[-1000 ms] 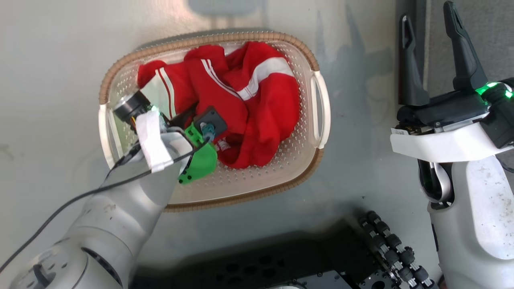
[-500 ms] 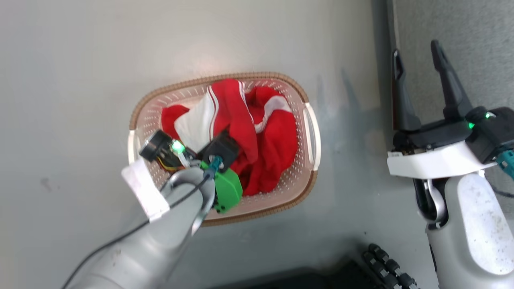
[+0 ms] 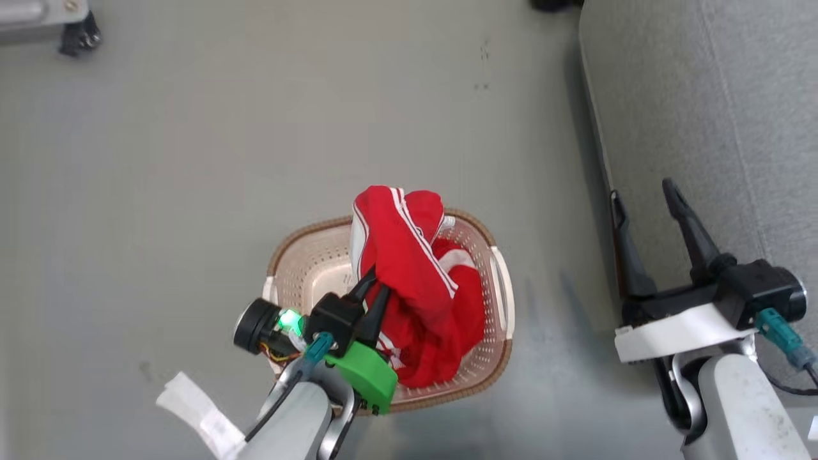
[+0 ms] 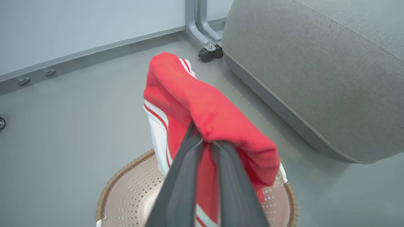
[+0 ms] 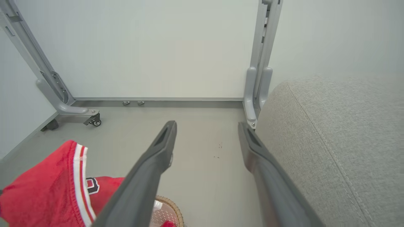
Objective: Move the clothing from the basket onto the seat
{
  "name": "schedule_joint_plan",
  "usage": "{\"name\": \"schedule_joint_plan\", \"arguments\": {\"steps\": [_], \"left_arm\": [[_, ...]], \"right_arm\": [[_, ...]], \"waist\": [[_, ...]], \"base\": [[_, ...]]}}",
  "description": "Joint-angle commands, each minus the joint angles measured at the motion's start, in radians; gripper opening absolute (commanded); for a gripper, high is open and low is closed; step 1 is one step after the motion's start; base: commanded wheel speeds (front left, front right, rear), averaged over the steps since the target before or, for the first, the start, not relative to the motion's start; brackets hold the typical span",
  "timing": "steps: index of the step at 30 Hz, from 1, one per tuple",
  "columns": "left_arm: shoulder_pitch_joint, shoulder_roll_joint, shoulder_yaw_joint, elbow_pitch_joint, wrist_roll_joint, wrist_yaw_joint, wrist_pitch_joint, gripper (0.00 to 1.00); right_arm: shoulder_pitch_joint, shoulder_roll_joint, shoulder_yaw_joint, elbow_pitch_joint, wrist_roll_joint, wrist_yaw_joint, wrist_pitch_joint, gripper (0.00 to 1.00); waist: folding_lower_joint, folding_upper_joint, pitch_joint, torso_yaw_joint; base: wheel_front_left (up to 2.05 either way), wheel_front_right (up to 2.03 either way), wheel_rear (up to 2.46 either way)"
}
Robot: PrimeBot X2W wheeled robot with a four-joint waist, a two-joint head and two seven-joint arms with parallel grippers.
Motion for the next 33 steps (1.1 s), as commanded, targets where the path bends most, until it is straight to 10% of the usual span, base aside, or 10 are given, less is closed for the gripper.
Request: {"name": "schedule_joint_plan", "arguments": {"steps": [1, 15, 33], "left_arm": [[0.050, -0.007, 0.024, -0.025, 0.001, -0.010, 0.000, 0.00], [0.276, -0.043, 0.236, -0.254, 0.018, -0.072, 0.000, 0.00], [0.267, -0.044, 0.228, -0.313, -0.011, -0.068, 0.000, 0.00]], "right_arm": [[0.035, -0.001, 0.009, 0.010, 0.002, -0.001, -0.004, 1.00], [0.213, 0.011, 0.077, 0.052, 0.022, -0.001, -0.004, 1.00], [0.266, 0.008, 0.120, 0.063, 0.023, -0.001, -0.004, 1.00]], "waist": [[0.0001, 0.0000, -0.200, 0.046], [0.0001, 0.0000, -0.441, 0.050], [0.0001, 0.0000, -0.516, 0.035]], "base": [[0.00, 0.00, 0.00], [0.00, 0.00, 0.00], [0.00, 0.00, 0.00]]}}
